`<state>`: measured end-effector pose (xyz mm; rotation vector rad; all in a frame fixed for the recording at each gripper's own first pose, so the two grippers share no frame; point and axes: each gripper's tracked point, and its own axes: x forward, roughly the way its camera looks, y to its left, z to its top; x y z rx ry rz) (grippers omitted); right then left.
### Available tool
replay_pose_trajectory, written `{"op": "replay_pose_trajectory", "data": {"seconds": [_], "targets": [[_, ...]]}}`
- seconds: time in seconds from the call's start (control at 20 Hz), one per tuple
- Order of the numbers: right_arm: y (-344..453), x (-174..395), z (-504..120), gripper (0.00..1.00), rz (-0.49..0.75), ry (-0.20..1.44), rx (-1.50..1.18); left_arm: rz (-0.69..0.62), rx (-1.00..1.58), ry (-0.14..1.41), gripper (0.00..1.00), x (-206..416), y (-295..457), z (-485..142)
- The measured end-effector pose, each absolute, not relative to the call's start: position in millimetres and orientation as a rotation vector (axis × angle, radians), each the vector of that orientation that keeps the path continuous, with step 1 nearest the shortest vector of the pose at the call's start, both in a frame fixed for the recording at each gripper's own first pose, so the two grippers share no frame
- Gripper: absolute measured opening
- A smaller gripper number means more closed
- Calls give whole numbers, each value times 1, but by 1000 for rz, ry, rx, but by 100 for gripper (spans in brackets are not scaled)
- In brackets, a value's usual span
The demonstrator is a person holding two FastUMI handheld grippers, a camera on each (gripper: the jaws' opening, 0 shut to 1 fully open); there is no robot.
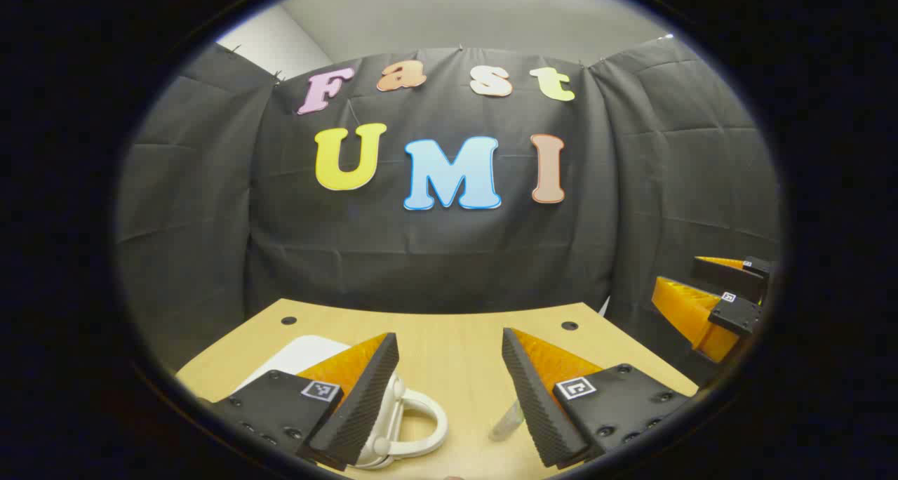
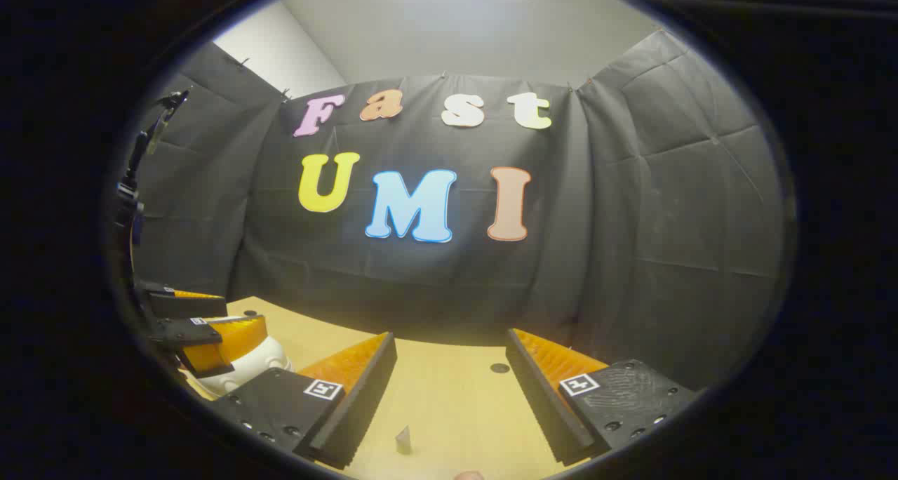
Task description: First open the suitcase, pack the skin care products into it, and then close the suitcase.
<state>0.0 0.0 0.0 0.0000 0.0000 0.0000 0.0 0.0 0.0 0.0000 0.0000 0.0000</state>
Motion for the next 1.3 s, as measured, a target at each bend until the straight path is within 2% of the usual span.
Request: {"op": "replay_pose_trajectory", "data": {"seconds": [0.8,1.0,1.3], "targets": [[5,-9,-2,95,11,8,26,2,-4,60,96,-13,7,-17],[7,-13,-6,96,14,18,30,-24,-15,208,96,0,7,-59],[1,-18,-14,95,3,43,15,-50,-104,588,96,29,17,-149]]}}
